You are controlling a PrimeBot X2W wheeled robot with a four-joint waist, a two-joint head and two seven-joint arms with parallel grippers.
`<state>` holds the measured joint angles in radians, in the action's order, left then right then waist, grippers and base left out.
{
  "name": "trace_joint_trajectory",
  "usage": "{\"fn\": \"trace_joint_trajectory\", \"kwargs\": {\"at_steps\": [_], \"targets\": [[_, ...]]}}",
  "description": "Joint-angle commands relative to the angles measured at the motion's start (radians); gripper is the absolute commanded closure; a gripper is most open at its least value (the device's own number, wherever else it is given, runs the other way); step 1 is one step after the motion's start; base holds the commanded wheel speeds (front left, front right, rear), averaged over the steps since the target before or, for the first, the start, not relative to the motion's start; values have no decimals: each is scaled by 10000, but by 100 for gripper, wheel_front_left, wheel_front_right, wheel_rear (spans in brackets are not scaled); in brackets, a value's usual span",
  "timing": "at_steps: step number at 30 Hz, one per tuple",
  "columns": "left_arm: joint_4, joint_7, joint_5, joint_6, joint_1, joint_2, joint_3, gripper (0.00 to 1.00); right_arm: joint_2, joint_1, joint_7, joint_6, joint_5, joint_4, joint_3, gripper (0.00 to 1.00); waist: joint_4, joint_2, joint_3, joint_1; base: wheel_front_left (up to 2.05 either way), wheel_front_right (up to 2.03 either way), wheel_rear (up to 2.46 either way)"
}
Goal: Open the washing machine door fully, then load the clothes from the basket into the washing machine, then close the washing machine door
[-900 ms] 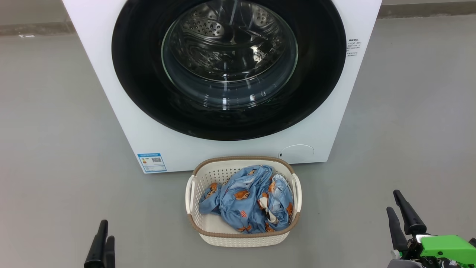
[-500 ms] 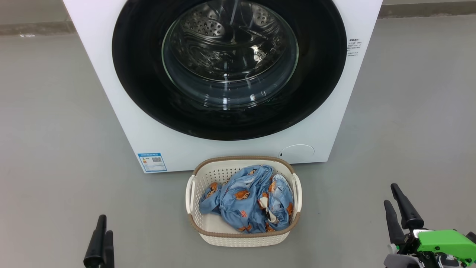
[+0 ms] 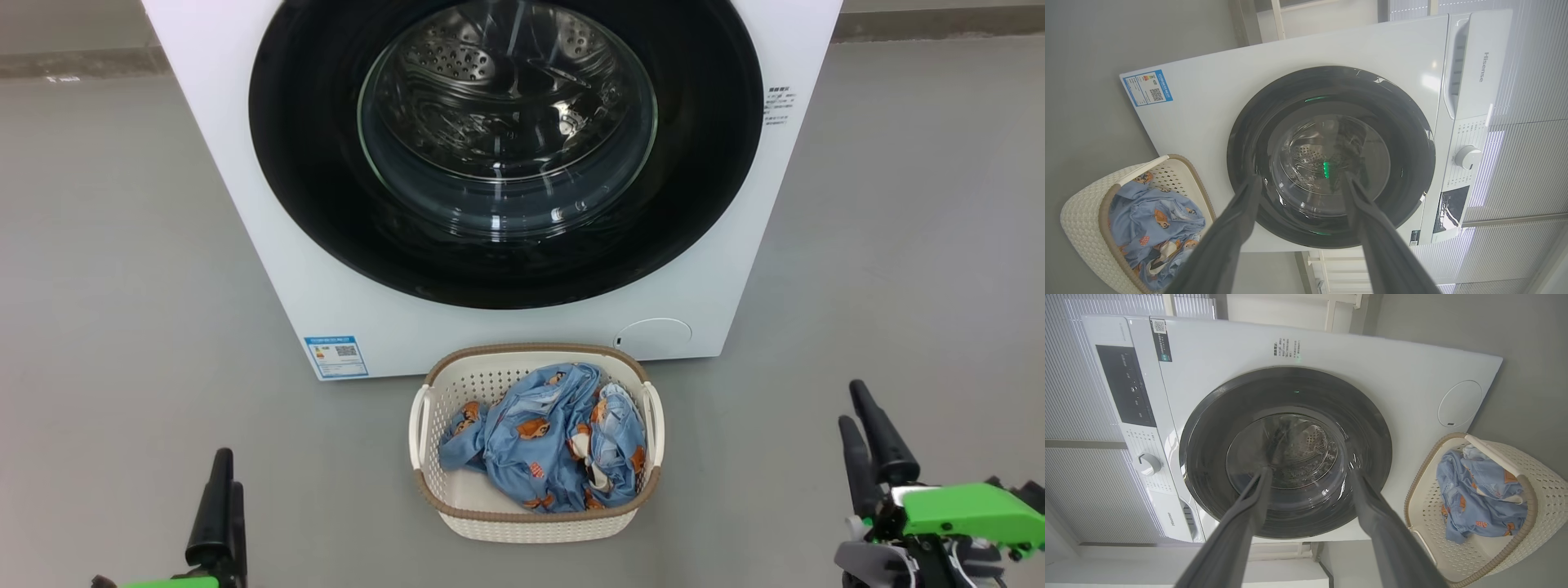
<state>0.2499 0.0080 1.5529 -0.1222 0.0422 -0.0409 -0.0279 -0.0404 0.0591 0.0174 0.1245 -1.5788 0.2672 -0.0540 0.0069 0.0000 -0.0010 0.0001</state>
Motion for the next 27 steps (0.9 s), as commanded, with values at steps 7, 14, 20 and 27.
{"fn": "trace_joint_trajectory", "kwargs": {"at_steps": [7,14,20,27], "targets": [[-485,-324,-650,-33,588,-300,108,0,-532,811,-402,31,817,-442,780,0,15,0,-10,-1,0,0,0],[-550,-521,-1198,-37,665,-396,192,0,-833,1003,-625,33,1734,-289,1238,0,12,0,-18,-1,0,0,0],[-598,-708,-1995,-41,730,-508,306,0,-885,1206,-808,36,2779,-191,1388,0,5,0,-19,-1,0,0,0],[-697,-917,-3331,-45,851,-611,432,0,-985,1361,-1014,38,3740,-176,1628,0,28,0,1,-1,0,0,0]]}}
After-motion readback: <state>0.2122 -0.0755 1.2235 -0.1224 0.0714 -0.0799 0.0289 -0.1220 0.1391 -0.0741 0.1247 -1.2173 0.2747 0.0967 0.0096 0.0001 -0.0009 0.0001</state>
